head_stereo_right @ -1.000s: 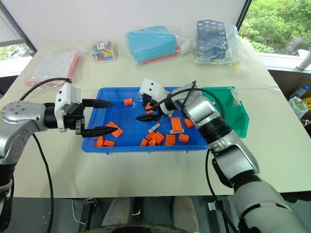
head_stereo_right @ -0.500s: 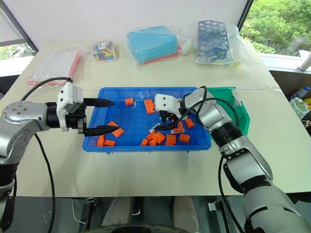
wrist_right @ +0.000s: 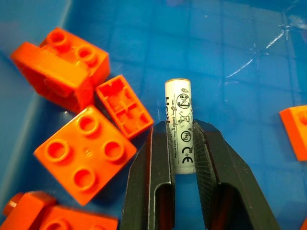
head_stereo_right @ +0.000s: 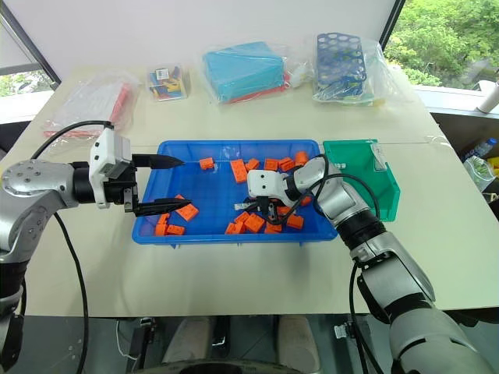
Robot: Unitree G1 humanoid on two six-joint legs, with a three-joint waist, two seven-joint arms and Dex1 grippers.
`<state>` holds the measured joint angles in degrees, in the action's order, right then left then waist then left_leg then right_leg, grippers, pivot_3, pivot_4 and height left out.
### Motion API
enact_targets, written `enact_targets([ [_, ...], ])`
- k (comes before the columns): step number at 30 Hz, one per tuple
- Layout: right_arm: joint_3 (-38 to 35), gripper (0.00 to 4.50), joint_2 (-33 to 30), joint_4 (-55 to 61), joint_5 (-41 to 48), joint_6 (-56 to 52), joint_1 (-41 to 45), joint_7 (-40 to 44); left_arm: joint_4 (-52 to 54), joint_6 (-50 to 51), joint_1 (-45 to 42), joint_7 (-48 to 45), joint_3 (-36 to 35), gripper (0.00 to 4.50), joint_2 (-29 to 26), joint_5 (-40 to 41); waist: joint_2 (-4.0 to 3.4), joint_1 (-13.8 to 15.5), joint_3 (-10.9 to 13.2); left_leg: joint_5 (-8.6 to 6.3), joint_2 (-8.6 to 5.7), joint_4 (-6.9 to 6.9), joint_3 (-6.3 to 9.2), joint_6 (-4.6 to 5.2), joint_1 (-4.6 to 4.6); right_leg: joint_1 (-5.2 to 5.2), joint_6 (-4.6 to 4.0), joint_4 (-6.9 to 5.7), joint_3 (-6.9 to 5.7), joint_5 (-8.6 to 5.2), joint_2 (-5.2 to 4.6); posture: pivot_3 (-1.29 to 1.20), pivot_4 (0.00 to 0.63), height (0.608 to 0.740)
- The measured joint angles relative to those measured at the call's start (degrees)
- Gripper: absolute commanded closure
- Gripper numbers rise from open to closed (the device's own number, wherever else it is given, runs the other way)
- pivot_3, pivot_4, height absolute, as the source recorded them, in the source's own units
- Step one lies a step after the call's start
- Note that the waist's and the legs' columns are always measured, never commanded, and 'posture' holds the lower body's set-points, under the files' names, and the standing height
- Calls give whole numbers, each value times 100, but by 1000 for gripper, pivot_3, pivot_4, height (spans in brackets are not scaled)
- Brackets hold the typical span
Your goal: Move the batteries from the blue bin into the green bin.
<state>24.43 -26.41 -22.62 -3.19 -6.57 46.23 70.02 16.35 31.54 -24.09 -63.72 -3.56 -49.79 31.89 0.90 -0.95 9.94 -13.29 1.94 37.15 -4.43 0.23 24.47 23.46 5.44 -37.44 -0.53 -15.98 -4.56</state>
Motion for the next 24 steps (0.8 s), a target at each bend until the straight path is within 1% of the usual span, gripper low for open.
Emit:
enact_targets([
  [2,-201,4432,1,183,140,-480,8,-60,-3,0,-4,1,5,0,52,1,-1,9,0,0,3,0,1,0,1,0,0,0,0,0,0,0,150,737],
  [6,-993,4432,-169,1166,700,-2016,105,-353,-1,0,-5,2,67,0,187,0,-2,37,1,0,6,1,2,0,3,0,0,-1,0,0,-7,0,150,737],
  [7,-1244,4432,-290,1354,828,-2348,151,-459,-5,0,-3,3,80,0,217,-2,-2,45,1,0,7,2,4,0,3,-1,0,0,0,0,-8,0,150,737],
  [8,-1585,4432,-525,1596,986,-2758,170,-604,-7,0,-3,6,91,0,265,-3,-1,63,1,0,4,1,4,0,3,-2,-1,3,0,-1,-12,0,150,737],
  [10,-2126,4432,-992,1838,1132,-3216,135,-811,-24,-1,-3,3,119,0,295,-4,-1,89,1,-1,2,0,3,0,4,-4,-2,11,0,-1,-16,0,150,737],
  [12,-2753,4432,-1684,2017,1167,-3563,-186,-1049,-80,-27,-18,-10,161,0,330,-13,0,145,1,-2,0,-3,1,2,4,-7,-7,25,0,-3,-17,0,150,737],
  [14,-3268,4432,-2179,2098,1176,-3817,-690,-1253,-214,-83,-26,-38,188,0,345,-28,1,156,0,-4,-1,-3,-2,5,4,-8,-14,29,2,-8,-17,0,150,737],
  [17,-3548,4432,-2385,2192,1194,-4091,-1183,-1560,-302,-109,-98,-55,261,0,430,-53,0,72,1,-4,-1,-2,-11,6,-1,-6,-9,25,13,-5,-9,0,150,737],
  [20,-3754,4432,-2391,2381,1278,-4436,-1522,-1865,-410,-137,-251,-99,332,0,530,-80,-1,-1,0,-3,1,-3,-9,6,-4,-4,-5,19,15,-2,0,0,150,737],
  [21,-3839,3412,-2362,2498,1347,-4576,-1631,-1963,-456,-163,-317,-106,379,0,552,-110,-1,-2,0,-3,1,-3,-9,6,-4,-4,-3,19,15,-1,1,0,150,737],
  [22,-3903,3241,-2267,2602,1409,-4699,-1694,-2076,-499,-180,-367,-112,420,0,564,-143,-1,-10,0,-3,2,-3,-9,6,-4,-3,-1,19,16,0,3,0,150,737],
  [23,-3971,2847,-2130,2697,1469,-4796,-1737,-2210,-545,-189,-415,-121,461,0,602,-161,-1,-12,0,-3,2,-4,-9,6,-4,-3,-1,19,17,0,4,0,150,737],
  [24,-4000,2270,-1946,2799,1517,-4859,-1791,-2370,-614,-208,-483,-142,512,0,675,-190,-1,-3,0,-3,2,-4,-9,6,-3,-3,0,19,17,0,4,0,150,737],
])
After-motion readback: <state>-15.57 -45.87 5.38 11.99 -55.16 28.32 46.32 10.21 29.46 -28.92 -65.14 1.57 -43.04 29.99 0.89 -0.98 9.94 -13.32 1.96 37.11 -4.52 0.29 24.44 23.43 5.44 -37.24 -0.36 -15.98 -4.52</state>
